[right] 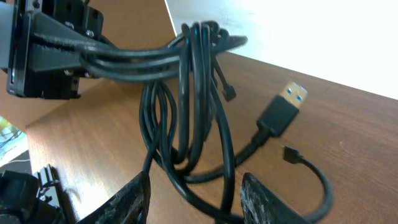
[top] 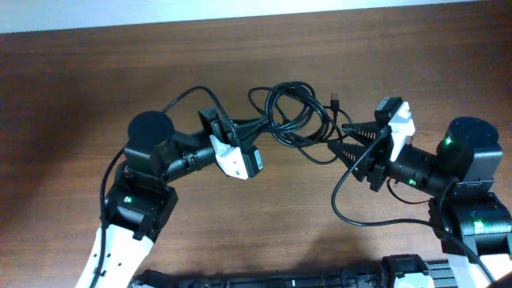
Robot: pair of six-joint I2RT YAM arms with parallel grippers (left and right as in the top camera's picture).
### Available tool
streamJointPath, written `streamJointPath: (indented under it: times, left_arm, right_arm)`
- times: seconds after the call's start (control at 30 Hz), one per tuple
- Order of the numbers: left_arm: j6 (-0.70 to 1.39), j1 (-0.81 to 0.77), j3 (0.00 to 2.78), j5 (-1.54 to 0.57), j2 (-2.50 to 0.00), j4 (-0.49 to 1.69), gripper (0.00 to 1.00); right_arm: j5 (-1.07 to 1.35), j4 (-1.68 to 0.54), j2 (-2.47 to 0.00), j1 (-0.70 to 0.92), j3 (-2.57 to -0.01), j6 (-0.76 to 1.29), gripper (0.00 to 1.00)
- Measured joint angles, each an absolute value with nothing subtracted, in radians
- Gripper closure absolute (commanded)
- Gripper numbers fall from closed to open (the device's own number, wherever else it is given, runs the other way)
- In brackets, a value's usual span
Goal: Untangle cables
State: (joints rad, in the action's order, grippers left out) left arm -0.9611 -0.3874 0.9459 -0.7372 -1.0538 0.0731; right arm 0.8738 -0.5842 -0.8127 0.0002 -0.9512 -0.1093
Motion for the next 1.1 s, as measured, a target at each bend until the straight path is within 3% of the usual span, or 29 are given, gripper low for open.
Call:
streamJointPath:
  times: [0.23, 0.4, 0.47, 0.6, 0.97, 1.1]
  left_arm:
    - [-0.950, -0.379, 0.946, -0.772, -1.042, 0.070, 1.00]
    - [-0.949, -0.379, 0.946, -0.817, -1.042, 0.070, 1.00]
    - [-0.949, -0.379, 0.946, -0.820, -1.042, 0.070, 1.00]
    - [-0.949, -0.379, 0.946, -0.820, -1.042, 0.070, 1.00]
    - [-0.946, -0.378, 0.946, -0.812, -1.042, 0.070, 1.00]
    - [-0.938, -0.378, 0.946, -0.811, -1.042, 0.097, 1.00]
  right_arm:
    - [0.874, -0.584, -0.814, 0.000, -0.951, -0.112, 0.55]
    - [0.874, -0.584, -0.840, 0.000, -0.951, -0.113, 0.65]
    - [0.874, -0.584, -0.850, 0.000, -0.951, -0.113, 0.70]
    - [0.874, -0.587, -0.860, 0.001, -0.951, -0.114, 0.96]
    - [0.870, -0.582, -0.862, 0.000, -0.952, -0.108, 0.96]
    - [0.764, -0.550, -0.861, 0.001, -0.952, 0.001, 0.96]
